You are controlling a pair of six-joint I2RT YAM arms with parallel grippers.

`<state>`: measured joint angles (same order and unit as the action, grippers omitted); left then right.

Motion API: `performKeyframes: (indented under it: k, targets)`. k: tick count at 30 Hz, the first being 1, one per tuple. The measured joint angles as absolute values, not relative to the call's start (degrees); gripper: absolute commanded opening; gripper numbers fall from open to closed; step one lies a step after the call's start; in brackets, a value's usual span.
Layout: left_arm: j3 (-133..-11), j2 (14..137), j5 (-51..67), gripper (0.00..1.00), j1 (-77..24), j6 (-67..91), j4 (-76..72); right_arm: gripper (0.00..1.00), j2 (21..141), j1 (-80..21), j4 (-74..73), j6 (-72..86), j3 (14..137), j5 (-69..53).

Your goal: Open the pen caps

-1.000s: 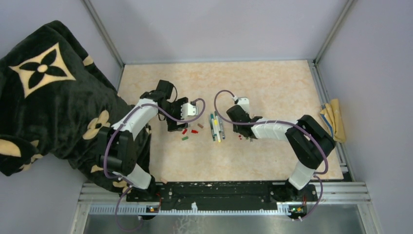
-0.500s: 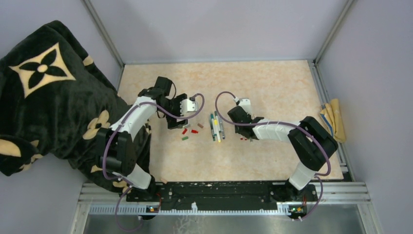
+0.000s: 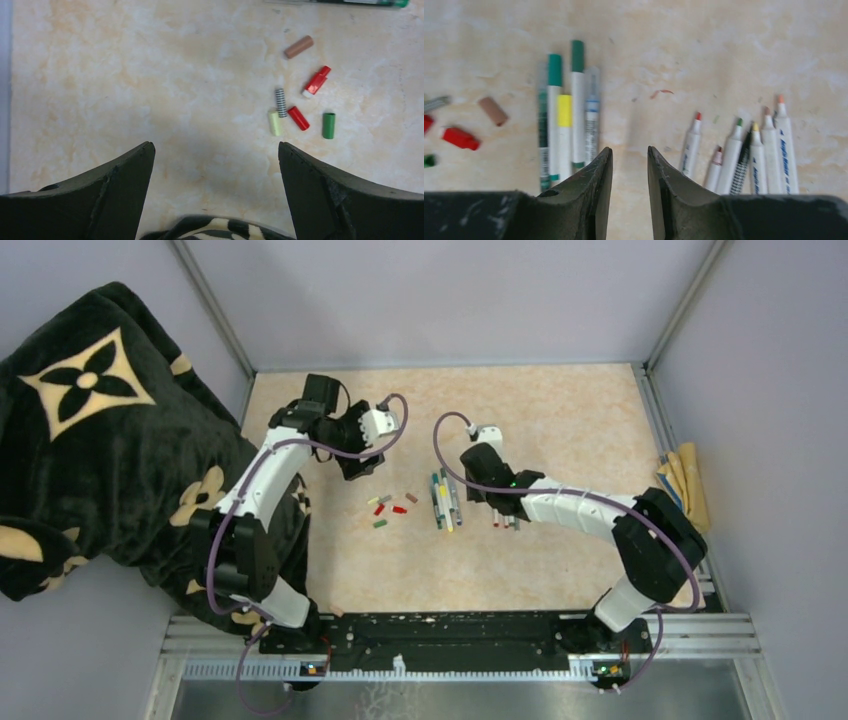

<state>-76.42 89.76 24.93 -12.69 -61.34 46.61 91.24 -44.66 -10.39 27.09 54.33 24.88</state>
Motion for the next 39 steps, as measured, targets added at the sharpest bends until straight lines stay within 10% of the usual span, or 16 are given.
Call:
performKeyframes:
  k: [39]
  targets:
    - [-73.8,83.6,31.2,0.99,-4.2,-51.3,39.0,0.22,102.0,-49.3,-8.5,25.7,59.2,19.9]
